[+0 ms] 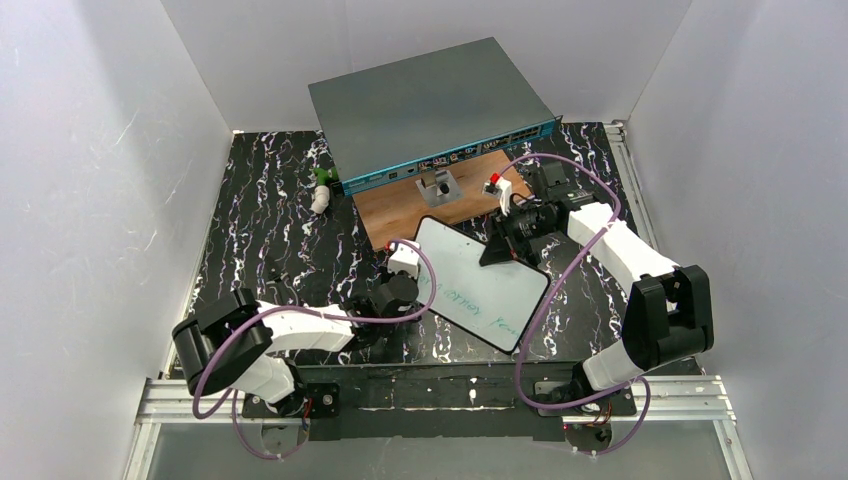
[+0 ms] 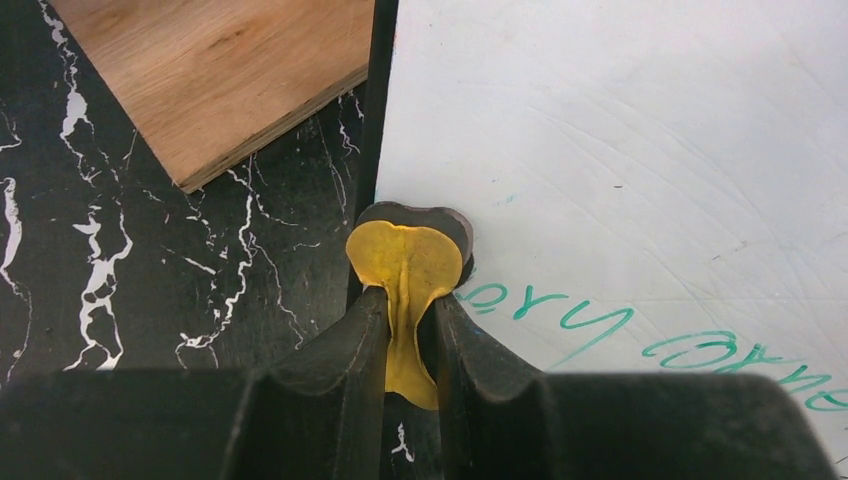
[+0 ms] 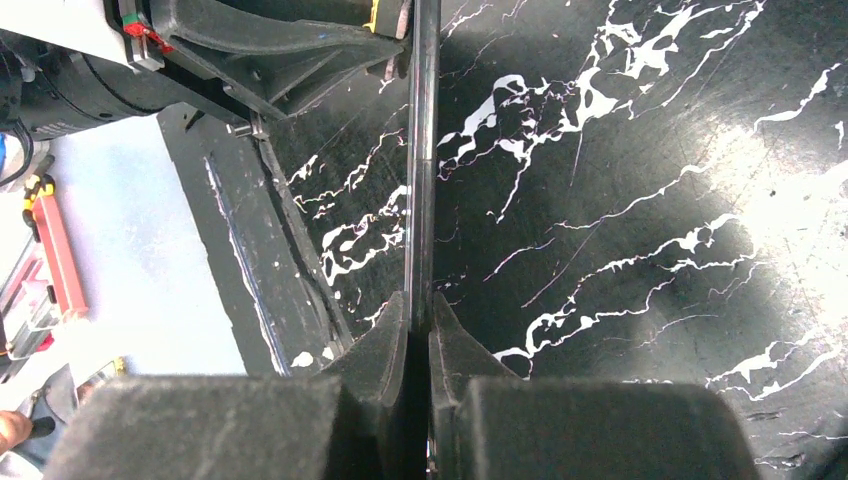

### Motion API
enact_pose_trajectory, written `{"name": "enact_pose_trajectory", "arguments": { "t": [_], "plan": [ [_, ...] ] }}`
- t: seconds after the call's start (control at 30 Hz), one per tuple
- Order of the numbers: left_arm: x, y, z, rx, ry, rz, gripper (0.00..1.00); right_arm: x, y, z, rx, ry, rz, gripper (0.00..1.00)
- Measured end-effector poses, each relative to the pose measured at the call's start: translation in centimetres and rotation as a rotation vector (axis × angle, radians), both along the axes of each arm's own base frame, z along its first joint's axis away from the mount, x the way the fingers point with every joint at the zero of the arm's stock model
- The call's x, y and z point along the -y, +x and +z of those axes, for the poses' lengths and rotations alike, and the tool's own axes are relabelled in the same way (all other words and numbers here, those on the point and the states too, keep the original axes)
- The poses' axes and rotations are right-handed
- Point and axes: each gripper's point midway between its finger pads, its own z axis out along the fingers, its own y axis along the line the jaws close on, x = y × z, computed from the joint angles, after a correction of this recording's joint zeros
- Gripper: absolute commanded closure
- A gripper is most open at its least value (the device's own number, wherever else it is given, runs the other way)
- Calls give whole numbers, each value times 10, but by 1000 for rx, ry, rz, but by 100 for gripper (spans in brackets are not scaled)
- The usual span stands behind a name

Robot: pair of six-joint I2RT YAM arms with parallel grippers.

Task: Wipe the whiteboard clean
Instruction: Erase the whiteboard at the center of the board.

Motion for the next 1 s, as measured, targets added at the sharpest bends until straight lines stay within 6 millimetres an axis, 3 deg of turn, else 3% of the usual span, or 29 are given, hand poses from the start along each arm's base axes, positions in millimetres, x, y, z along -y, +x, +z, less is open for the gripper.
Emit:
{"name": "enact_pose_trajectory", "arguments": {
  "t": [0.33,0.53,0.73,1.0],
  "plan": [
    [27,-15,-12,6,34,-85,100,5,5,0,5,-3,-21,99],
    [18,-8,-8,-1,64,-49,100,4,6,1,7,-1,-20,99],
    [-11,11,1,-9,77,35,100,1,4,1,12,1,-8,99],
    [-7,12,-2,-28,87,-1,100,1,4,1,6,-3,-14,99]
  ]
}}
